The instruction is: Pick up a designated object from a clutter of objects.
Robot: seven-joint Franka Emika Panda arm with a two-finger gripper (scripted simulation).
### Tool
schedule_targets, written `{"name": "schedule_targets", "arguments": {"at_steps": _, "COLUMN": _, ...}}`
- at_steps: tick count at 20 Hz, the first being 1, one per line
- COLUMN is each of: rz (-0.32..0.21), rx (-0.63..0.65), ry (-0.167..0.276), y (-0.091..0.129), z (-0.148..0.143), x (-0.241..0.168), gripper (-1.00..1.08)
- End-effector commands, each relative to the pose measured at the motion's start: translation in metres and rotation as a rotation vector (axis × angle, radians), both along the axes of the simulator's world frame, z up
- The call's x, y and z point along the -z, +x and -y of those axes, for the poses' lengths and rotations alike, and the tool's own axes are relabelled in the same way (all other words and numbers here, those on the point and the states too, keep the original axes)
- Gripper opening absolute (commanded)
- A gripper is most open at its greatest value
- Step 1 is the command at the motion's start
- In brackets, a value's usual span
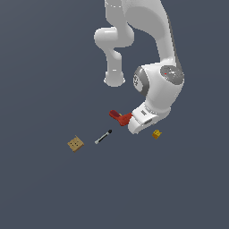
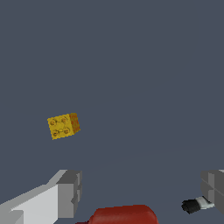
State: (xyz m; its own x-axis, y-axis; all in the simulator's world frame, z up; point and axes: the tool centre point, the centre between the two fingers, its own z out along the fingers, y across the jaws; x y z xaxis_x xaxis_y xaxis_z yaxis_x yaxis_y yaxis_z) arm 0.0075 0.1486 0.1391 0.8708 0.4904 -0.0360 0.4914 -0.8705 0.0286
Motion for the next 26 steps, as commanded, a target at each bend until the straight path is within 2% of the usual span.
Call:
{"name": "schedule_targets", "arguments": {"at_steps": 1, "rz": 0.006, "rx": -0.071, "ry": 0.011, "y": -0.005, "z": -0.028, "x": 0.021, "gripper": 1.00}}
{"name": "schedule_targets", "arguments": {"at_steps": 6, "rz": 0.010, "rx": -0.171, "ry": 0.030, "y": -0.017, "z": -0.067, "x": 0.050, "gripper": 1.00}}
{"name": "schedule_targets", "arguments": {"at_steps": 11, "rz": 0.012, "rx": -0.223, "ry": 0.042, "y": -0.025, "z": -0.087, "x": 0.065, "gripper": 1.00}}
{"name": "schedule_targets", "arguments": {"at_steps": 19, "rz": 0.011, "rx": -0.227, "ry": 0.043, "y": -0.027, "z": -0.089, "x": 0.071, "gripper": 1.00}}
{"name": "schedule_targets", "arguments": {"at_steps": 26, "rz": 0.012, "rx": -0.231, "ry": 0.044, "y": -0.028, "z": -0.090, "x": 0.103, "gripper": 1.00}}
